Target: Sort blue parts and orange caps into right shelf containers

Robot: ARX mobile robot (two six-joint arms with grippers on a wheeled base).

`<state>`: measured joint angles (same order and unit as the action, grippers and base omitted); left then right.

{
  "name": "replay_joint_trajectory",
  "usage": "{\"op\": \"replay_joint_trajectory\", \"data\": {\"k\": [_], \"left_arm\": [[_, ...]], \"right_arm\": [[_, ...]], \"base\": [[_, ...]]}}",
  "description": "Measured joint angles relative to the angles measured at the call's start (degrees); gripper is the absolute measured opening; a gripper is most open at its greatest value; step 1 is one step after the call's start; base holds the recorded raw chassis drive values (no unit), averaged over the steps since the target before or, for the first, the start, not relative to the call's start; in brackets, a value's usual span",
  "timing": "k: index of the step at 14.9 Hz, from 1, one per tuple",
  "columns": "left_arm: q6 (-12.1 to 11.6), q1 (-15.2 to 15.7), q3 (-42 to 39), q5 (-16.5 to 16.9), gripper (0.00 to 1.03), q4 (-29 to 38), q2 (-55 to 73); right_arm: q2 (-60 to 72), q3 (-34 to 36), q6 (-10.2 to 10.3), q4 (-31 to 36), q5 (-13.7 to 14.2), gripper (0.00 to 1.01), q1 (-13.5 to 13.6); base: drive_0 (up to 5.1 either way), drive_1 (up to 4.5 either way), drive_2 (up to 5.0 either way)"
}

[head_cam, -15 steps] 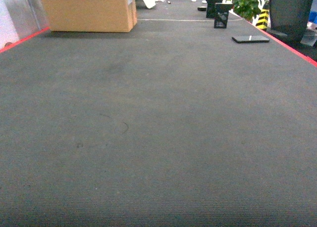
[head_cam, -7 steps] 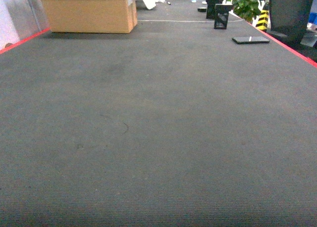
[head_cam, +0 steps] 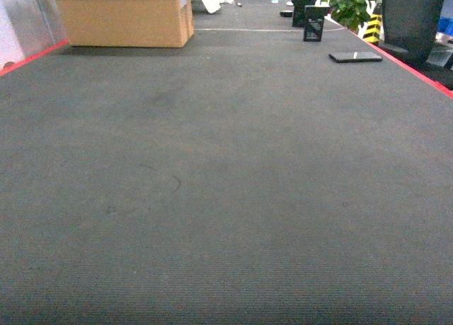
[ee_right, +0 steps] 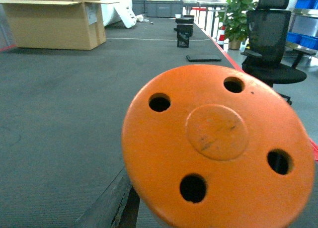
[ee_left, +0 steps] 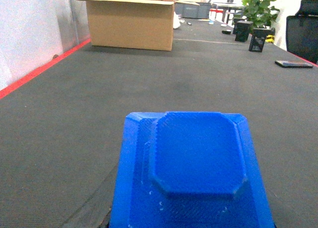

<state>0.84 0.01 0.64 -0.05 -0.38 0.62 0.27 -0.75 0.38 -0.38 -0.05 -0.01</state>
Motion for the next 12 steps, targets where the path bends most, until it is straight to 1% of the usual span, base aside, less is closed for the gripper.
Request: {"op": "replay_joint_trajectory", "data": {"k": [12], "left_arm": [[0.00,0.02,0.00,0.00,0.42,-0.02,0.00]], "right_arm": [[0.00,0.00,0.00,0.02,0.02,0.44,0.00]], "base": [[-1.6,-1.64,-1.6]]}}
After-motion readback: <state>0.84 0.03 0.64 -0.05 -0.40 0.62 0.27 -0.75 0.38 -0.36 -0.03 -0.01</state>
